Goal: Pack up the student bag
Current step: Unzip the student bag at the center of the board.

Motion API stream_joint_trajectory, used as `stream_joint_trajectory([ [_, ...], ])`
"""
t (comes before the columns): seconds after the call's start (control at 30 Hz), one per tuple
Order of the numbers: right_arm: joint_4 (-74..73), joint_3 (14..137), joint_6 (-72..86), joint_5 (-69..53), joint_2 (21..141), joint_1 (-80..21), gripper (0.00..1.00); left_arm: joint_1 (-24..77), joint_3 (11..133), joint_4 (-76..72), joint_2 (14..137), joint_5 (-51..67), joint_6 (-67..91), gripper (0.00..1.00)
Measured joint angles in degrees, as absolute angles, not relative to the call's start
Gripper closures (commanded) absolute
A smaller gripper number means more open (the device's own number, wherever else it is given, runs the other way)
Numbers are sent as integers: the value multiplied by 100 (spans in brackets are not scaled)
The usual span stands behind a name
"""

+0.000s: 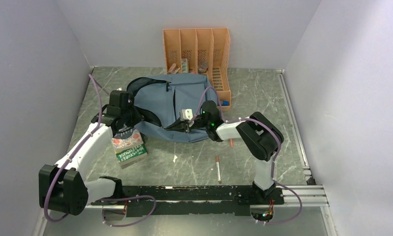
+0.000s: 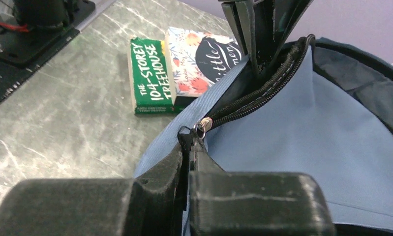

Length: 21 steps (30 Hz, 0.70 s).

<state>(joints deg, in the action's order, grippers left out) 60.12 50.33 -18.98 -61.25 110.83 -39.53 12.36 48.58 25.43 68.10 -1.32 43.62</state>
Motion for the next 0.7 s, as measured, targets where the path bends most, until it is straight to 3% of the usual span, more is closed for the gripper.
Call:
stream_joint_trajectory([
  [0.33,3538,5489,-4163,-5883,10733,-3905,100,1004,5098,2644,7015,73,4200,95],
  [0.7,3260,5258,-4547,-5852,10573,-3743,100,963,5109,2668,7032,263,4134,95],
])
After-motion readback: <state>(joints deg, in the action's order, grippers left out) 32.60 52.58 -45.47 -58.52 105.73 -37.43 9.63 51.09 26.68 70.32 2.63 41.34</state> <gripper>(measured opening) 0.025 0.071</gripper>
